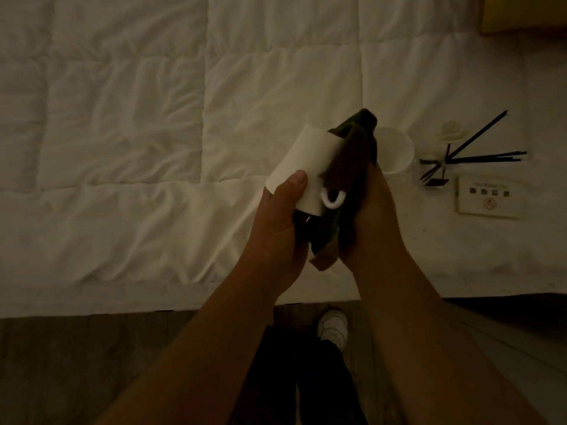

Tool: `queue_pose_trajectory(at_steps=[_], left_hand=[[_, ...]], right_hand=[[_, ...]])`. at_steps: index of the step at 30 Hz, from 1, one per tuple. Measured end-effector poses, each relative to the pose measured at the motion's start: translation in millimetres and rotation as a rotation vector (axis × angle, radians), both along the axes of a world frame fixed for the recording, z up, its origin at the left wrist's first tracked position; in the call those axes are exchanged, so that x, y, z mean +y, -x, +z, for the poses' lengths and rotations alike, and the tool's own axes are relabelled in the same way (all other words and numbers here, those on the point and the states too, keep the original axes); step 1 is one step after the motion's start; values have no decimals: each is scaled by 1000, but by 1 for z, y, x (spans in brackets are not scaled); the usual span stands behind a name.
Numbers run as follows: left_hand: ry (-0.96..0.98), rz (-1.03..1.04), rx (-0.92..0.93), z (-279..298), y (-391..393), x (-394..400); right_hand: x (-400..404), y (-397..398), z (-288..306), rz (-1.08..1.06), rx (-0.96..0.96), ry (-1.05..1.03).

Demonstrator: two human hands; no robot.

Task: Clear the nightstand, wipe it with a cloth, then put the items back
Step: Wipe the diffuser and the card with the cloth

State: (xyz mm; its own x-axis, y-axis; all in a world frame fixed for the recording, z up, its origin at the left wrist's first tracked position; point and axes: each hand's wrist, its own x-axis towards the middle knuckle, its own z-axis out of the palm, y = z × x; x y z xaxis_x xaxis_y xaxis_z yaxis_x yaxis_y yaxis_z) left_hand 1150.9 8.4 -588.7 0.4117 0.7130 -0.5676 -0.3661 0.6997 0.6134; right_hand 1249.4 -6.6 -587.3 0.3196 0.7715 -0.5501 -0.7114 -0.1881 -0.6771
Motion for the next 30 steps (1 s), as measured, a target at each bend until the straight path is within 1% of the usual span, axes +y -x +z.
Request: queue_pose_trajectory(at_steps=[2, 3, 5, 6, 7, 9, 10, 11, 12, 14, 15, 16, 17, 18, 20, 21, 23, 24, 26, 28, 30], left_hand=[[-122, -115, 66, -1, 9, 7], [-162, -197, 100, 0, 13, 12], [-197, -331, 170, 3, 24, 20], [-224, -367, 217, 4, 28, 24], [-261, -391, 274, 5, 32, 29], [-393, -436, 434, 6, 34, 36], [-498, -474, 544, 5, 33, 38], [-597, -506, 644, 4, 30, 39], [-653, -511, 703, 3, 29, 39], [-626, -477, 690, 3, 26, 38], [-628, -478, 686, 3, 26, 38], [-674, -500, 700, 3, 26, 38], [-748, -548, 723, 4, 28, 39], [-832, -610, 748, 5, 31, 39], [-952, -739, 778, 7, 39, 40], [-950, -785, 742, 7, 44, 39], [-831, -786, 535, 8, 54, 38], [-750, -726, 409, 8, 57, 37], [-602, -549, 197, 5, 57, 34], [-440, -350, 19, 1, 48, 26], [-265, -133, -83, 0, 31, 17]], right_hand=[[-2, -11, -2, 28, 132, 39], [-4, -17, -1, 34, 163, 40], [-3, -28, 5, 61, 87, 29], [-1, -33, 8, 105, -17, 23], [1, -36, 11, 184, -177, 15], [3, -34, 15, 389, -610, -4], [1, -30, 15, 475, -809, -22], [0, -23, 14, 545, -979, -39], [-2, -14, 13, 595, -1118, -75], [-6, -1, 8, 581, -1287, -148], [-5, 2, 6, 538, -1320, -160], [-4, 2, 4, 494, -1317, -151], [-2, 0, 3, 463, -1269, -113], [1, -5, 1, 456, -1170, -50], [8, -21, -4, 523, -829, 57], [10, -28, -6, 574, -637, 75], [9, -40, -8, 606, -323, 45], [8, -41, -7, 576, -195, 7], [5, -38, -4, 445, -19, -59], [0, -30, -5, 269, 47, -29], [-3, -19, -5, 181, 111, 11]])
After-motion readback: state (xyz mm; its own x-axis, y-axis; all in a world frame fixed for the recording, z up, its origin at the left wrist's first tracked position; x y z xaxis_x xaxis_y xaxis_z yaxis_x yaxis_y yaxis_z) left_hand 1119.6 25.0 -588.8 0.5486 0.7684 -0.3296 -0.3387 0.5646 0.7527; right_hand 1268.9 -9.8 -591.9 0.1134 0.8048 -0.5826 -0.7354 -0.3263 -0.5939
